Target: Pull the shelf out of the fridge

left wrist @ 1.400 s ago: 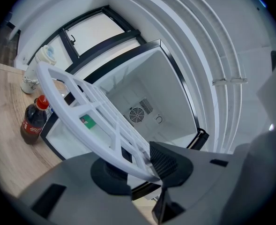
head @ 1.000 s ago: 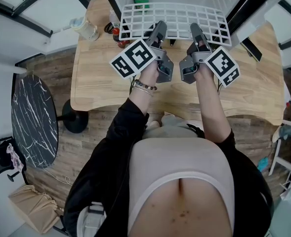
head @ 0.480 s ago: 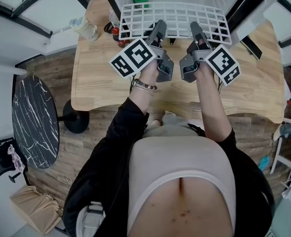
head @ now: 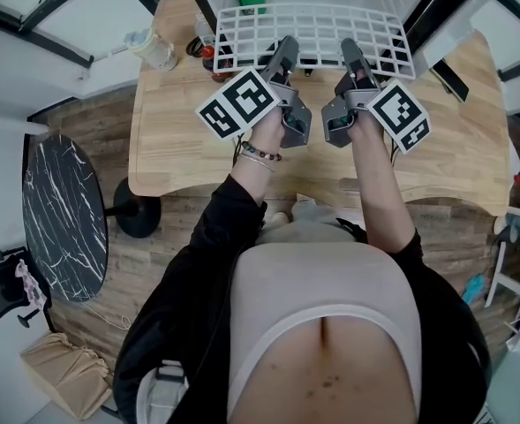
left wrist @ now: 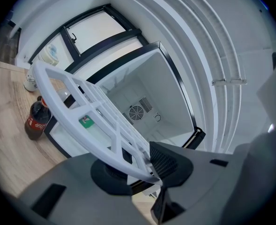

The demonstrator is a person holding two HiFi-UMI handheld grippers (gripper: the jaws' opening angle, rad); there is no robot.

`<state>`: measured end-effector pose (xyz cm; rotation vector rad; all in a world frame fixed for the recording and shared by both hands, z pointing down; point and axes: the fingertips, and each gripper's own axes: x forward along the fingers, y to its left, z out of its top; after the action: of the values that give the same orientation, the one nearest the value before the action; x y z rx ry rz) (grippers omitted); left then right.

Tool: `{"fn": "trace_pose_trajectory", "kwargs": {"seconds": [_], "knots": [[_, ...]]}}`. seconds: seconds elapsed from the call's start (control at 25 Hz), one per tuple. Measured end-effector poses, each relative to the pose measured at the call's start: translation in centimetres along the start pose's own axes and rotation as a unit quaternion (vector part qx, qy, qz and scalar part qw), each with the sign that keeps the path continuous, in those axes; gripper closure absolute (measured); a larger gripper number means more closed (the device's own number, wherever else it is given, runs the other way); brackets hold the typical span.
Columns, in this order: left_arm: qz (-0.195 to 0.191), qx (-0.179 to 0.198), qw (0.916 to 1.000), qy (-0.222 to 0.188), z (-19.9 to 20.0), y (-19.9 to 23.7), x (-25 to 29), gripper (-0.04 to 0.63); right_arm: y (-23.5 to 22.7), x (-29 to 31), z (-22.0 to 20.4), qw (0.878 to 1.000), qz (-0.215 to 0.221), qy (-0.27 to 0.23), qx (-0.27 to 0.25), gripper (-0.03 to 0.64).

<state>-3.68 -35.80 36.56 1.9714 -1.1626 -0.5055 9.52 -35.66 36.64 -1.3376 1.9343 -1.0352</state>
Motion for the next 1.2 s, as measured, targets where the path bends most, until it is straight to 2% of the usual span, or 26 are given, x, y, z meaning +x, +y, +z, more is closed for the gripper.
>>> {"fn": "trace_pose_trajectory", "kwargs": {"seconds": [0.68, 1.2], "knots": [[-0.011, -0.002, 0.9999, 0.006, -0.6, -0.9, -2.1, 0.472, 1.1, -2.3, -0.5, 1.0, 0.0, -0.011, -0.008, 0.5], [-0.007, 0.006, 0.9999, 0.011, -1.0, -0.7, -6.3, 0.472, 2.5, -5.1, -3.3, 1.0, -0.002, -0.005, -0.007, 0.5]]}}
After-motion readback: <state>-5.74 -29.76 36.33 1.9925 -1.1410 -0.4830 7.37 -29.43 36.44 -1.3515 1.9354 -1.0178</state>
